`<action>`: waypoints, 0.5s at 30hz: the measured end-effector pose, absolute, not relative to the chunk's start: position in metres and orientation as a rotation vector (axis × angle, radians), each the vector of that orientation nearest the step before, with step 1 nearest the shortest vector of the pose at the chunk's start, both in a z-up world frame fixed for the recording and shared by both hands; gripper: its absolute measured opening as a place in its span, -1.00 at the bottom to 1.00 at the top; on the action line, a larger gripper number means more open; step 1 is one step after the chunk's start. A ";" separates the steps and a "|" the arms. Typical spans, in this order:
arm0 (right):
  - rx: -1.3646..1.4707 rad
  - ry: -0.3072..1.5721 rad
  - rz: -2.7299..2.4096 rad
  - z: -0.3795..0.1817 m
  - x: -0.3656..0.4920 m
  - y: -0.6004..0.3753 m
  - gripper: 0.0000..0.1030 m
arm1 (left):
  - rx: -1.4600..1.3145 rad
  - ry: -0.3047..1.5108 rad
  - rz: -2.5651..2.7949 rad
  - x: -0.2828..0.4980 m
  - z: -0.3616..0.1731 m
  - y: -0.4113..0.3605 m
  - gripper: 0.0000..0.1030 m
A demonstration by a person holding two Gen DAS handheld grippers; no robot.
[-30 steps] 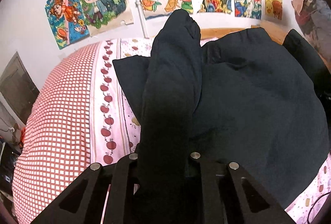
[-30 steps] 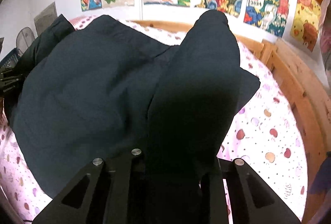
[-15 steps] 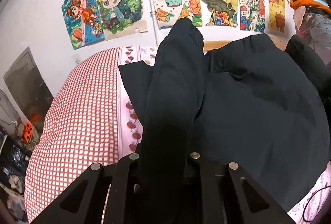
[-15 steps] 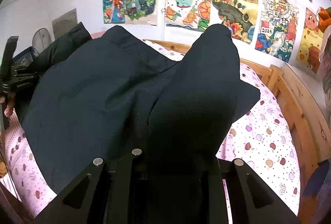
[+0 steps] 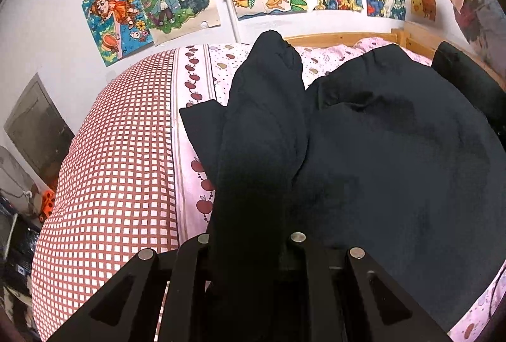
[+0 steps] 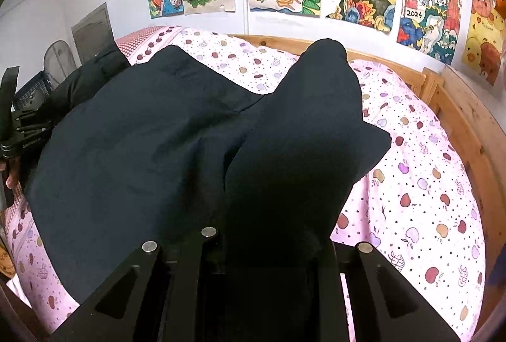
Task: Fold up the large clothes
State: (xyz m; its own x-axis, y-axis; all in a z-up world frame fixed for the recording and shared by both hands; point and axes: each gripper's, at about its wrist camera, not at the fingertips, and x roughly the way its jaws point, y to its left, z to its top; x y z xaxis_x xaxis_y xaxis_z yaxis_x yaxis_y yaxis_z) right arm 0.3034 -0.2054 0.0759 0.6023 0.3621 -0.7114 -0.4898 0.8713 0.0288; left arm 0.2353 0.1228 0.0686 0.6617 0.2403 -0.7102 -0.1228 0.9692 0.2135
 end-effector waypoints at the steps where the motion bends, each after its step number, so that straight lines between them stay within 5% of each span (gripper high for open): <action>1: -0.178 0.785 0.496 0.074 0.304 -0.205 -0.67 | 0.160 0.823 0.205 0.236 0.067 0.122 -0.70; 15: -0.134 0.823 0.448 0.054 0.317 -0.212 -0.29 | 0.148 0.845 0.235 0.237 0.051 0.129 -0.31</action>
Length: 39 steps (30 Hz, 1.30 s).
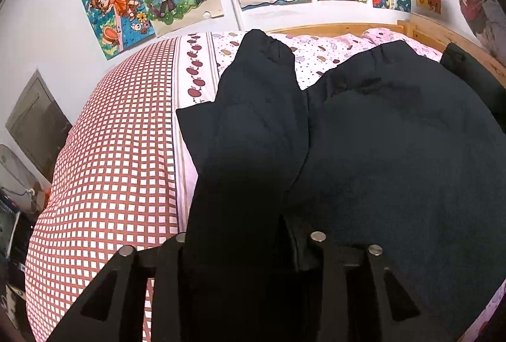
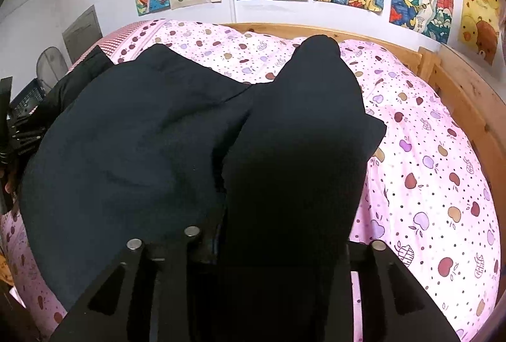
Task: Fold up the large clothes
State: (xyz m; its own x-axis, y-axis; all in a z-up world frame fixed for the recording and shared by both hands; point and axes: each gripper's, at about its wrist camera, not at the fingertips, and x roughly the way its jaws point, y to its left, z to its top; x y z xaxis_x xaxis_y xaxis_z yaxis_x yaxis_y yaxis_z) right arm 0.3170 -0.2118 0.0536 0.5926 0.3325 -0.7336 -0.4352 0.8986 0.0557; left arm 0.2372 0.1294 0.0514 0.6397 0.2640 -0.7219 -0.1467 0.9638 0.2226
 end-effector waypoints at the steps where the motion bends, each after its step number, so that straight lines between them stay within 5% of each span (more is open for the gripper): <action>1: -0.139 0.826 0.434 0.053 0.316 -0.210 -0.26 | 0.145 0.847 0.238 0.237 0.052 0.130 -0.28; 7: -0.117 0.856 0.315 0.059 0.312 -0.212 -0.08 | 0.101 0.863 0.292 0.230 0.060 0.128 -0.07; 10: -0.101 0.843 0.227 0.071 0.303 -0.217 -0.02 | 0.039 0.845 0.292 0.216 0.072 0.125 0.29; 11: -0.096 0.837 0.206 0.074 0.299 -0.218 0.14 | 0.023 0.826 0.294 0.209 0.077 0.123 0.52; 12: -0.089 0.817 0.180 0.081 0.293 -0.220 0.46 | 0.015 0.805 0.294 0.202 0.083 0.121 0.59; 14: -0.081 0.762 0.143 0.102 0.276 -0.222 0.70 | 0.007 0.749 0.285 0.182 0.099 0.112 0.71; 19: -0.063 0.659 0.188 0.141 0.218 -0.210 0.71 | 0.045 0.617 0.227 0.126 0.130 0.083 0.97; 27: -0.063 0.426 0.259 0.157 0.101 -0.184 0.73 | 0.039 0.444 0.153 0.054 0.143 0.054 1.00; 31: -0.129 0.349 0.267 0.152 0.063 -0.172 0.89 | 0.015 0.378 0.133 0.024 0.139 0.046 1.00; 39: -0.072 0.342 0.185 0.136 0.036 -0.175 0.91 | -0.052 0.356 0.115 -0.012 0.113 0.044 1.00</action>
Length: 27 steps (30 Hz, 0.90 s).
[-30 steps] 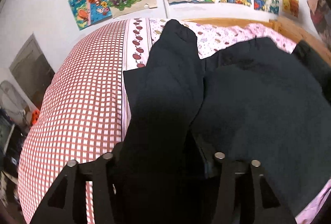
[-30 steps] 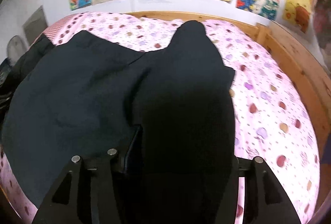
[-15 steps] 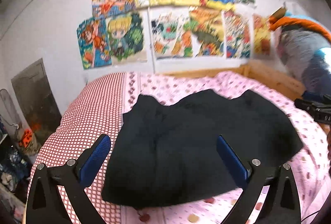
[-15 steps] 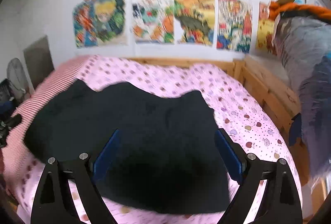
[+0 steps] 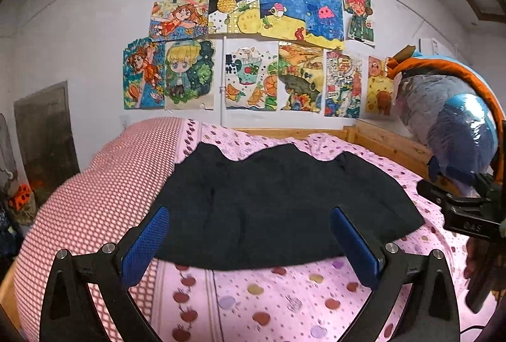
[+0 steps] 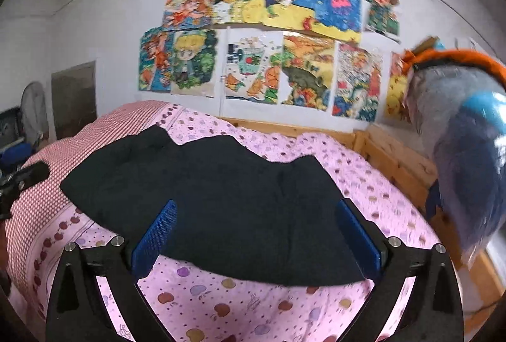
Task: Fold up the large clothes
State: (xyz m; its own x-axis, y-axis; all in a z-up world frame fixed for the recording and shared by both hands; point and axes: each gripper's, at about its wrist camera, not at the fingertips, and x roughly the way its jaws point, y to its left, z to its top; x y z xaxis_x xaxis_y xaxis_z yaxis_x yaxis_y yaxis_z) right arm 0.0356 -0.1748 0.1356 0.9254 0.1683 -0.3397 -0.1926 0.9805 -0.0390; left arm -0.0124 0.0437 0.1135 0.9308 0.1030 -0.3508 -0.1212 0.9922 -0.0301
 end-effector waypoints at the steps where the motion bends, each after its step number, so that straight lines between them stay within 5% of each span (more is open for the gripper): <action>1: -0.055 0.342 0.195 0.133 0.035 -0.177 0.91 | -0.048 0.358 0.112 -0.013 0.111 0.042 1.00; 27: -0.083 0.415 0.256 0.076 0.019 -0.163 0.91 | -0.005 0.433 0.161 -0.013 0.067 0.037 1.00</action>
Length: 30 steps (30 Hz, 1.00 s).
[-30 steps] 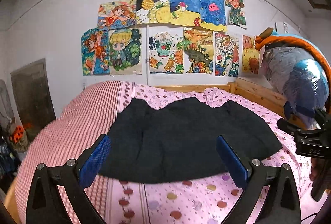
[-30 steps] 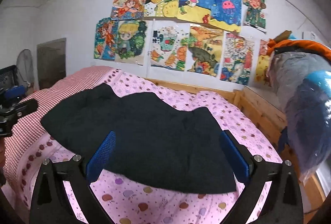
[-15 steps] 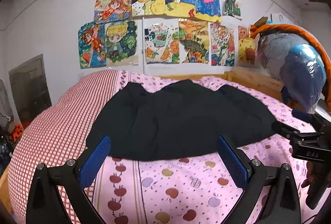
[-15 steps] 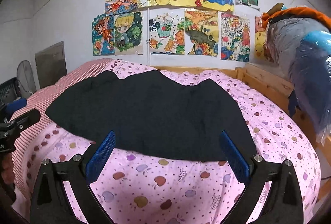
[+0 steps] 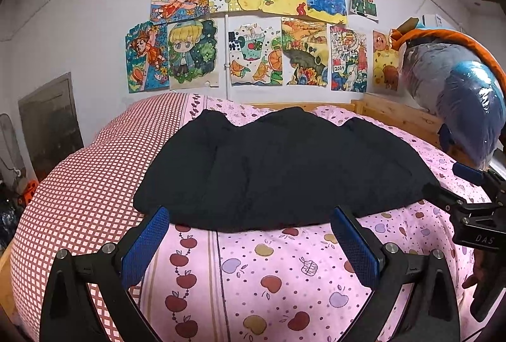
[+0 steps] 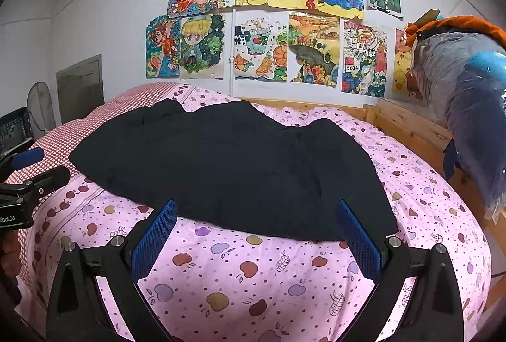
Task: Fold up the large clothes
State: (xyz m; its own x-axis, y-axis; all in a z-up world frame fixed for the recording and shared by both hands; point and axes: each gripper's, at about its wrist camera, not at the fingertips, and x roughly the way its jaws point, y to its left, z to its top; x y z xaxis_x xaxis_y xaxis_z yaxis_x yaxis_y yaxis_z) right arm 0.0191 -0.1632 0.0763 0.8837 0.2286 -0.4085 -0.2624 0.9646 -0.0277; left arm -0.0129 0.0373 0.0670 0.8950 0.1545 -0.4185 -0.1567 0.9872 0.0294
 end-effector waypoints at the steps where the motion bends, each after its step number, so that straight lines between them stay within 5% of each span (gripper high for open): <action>1: -0.083 0.418 0.258 0.076 0.019 -0.163 0.91 | -0.004 0.433 0.161 -0.013 0.067 0.037 1.00; 30: -0.089 0.423 0.259 0.074 0.019 -0.157 0.91 | 0.005 0.438 0.151 -0.013 0.066 0.033 1.00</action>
